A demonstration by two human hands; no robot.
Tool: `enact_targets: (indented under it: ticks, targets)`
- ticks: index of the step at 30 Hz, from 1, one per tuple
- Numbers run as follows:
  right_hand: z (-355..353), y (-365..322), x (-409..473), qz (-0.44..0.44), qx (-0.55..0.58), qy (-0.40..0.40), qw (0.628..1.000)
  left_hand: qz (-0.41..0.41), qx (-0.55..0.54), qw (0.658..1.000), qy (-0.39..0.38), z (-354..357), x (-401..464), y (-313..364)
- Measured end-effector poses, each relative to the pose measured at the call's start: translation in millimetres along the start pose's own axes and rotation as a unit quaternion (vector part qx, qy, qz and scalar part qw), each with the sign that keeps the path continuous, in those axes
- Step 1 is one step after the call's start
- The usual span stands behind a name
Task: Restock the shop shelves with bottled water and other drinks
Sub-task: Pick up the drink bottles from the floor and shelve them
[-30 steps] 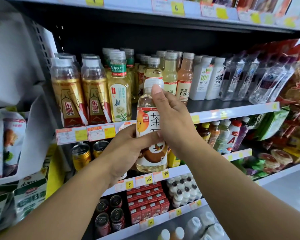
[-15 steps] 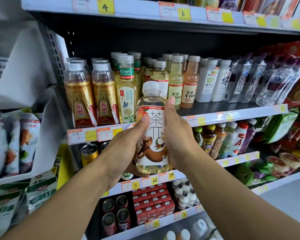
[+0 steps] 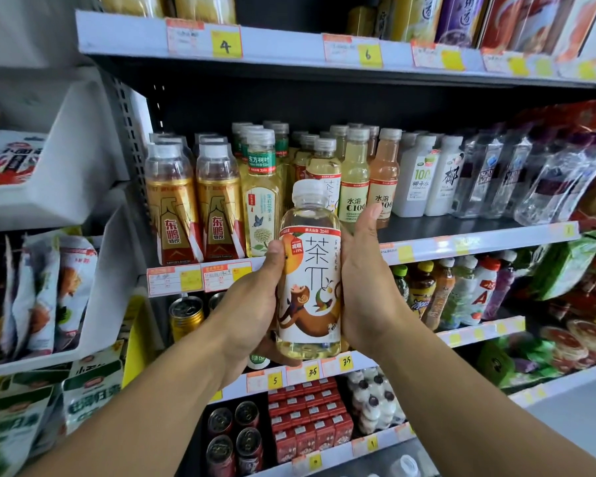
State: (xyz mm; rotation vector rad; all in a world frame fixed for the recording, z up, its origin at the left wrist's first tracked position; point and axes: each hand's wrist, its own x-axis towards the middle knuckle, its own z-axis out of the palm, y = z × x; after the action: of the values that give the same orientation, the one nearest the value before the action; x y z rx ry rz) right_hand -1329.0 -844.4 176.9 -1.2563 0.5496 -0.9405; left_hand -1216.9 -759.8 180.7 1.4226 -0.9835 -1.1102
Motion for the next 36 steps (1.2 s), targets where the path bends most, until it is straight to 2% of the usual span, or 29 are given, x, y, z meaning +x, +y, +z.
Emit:
enact_targets:
  ticks: [9,16,21,23,27,33,34,36]
  targets:
    - [-15,17,-16,0.008,-0.075,0.02,0.997,0.011,-0.012,1.0,0.019,13,12,7]
    - [-54,6,-20,-0.007,-0.055,0.058,0.997,0.01,-0.005,1.0,-0.017,52,25,13]
    - [-69,-10,-27,0.001,-0.073,0.055,0.996,0.018,0.017,0.999,-0.022,69,35,16]
    - [-74,-16,-31,-0.005,-0.098,0.045,0.994,0.026,0.035,0.999,-0.028,72,39,16]
    - [-79,-18,-25,-0.019,-0.234,0.06,0.97,0.049,0.059,0.997,-0.014,72,48,12]
    - [-71,-22,2,-0.043,-0.267,0.097,0.958,0.09,0.053,0.994,0.023,53,63,10]
    - [-68,-24,9,-0.054,-0.27,0.111,0.955,0.101,0.074,0.991,0.035,49,66,8]
    - [-64,-27,27,-0.073,-0.283,0.149,0.945,0.132,0.221,0.965,0.046,42,70,1]
